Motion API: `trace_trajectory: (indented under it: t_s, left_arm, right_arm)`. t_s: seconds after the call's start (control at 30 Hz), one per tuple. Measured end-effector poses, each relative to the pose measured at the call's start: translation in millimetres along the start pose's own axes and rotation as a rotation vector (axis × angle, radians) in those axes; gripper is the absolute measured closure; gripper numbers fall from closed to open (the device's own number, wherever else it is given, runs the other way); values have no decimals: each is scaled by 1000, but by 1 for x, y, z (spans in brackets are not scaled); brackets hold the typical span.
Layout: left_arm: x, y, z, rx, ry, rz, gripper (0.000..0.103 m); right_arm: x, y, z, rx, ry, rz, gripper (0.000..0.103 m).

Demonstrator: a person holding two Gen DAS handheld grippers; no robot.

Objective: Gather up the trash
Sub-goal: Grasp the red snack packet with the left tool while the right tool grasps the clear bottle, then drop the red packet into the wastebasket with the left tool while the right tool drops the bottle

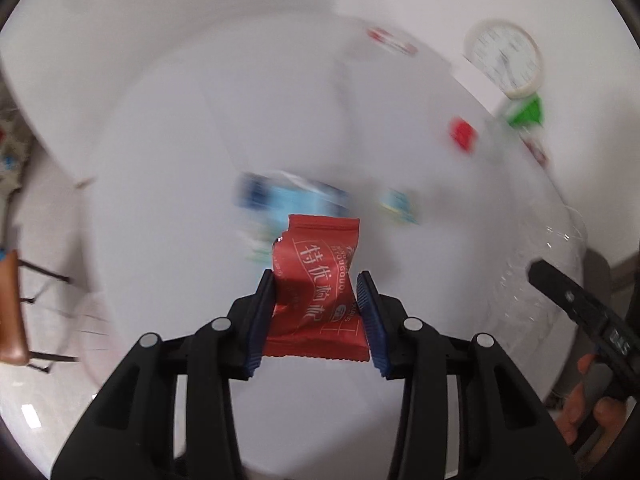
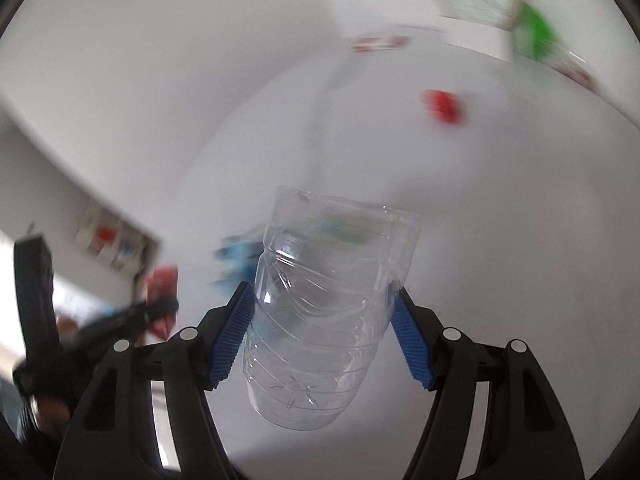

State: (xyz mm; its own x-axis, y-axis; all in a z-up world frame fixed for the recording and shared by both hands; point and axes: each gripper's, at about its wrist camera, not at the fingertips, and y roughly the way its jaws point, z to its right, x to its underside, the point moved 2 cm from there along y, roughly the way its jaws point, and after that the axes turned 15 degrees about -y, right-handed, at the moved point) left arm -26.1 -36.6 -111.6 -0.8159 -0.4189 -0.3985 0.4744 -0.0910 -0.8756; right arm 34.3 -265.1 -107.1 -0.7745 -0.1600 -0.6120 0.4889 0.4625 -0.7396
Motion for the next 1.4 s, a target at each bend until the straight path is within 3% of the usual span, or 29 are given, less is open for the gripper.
trace_trajectory:
  t_s: [0.13, 0.23, 0.33, 0.47, 0.6, 0.8, 0.9, 1.0, 1.13, 1.23, 1.4]
  left_arm:
    - [-17, -35, -92, -132, -54, 63, 62]
    - [-20, -50, -166, -195, -114, 39, 62]
    - [-24, -39, -226, -237, -147, -9, 61]
    - [-13, -11, -295, -246, -194, -95, 61]
    - [-1, 30, -352, -192, -307, -199, 56]
    - [7, 55, -390, -168, -331, -255, 34]
    - [5, 39, -399, -167, -357, -217, 24]
    - [-8, 13, -405, -213, -387, -134, 11]
    - [-26, -23, -418, -282, -428, -17, 8]
    - [-38, -43, -427, -308, -462, 33, 8]
    - [-52, -66, -418, -325, -463, 94, 8]
  right_arm:
    - [-25, 30, -87, -167, -137, -19, 34]
    - [-38, 55, -151, -264, -219, -44, 34]
    - [-49, 79, -215, -352, -285, -74, 34]
    - [-58, 112, -284, -397, -358, -127, 34]
    - [-58, 144, -337, -407, -415, -189, 34]
    - [-43, 177, -375, -395, -457, -278, 34]
    - [-34, 186, -383, -384, -475, -308, 34]
    - [-28, 194, -392, -373, -495, -330, 33]
    - [-16, 205, -411, -372, -540, -366, 32]
    - [-10, 215, -423, -386, -582, -402, 11]
    - [-9, 214, -419, -339, -591, -412, 8]
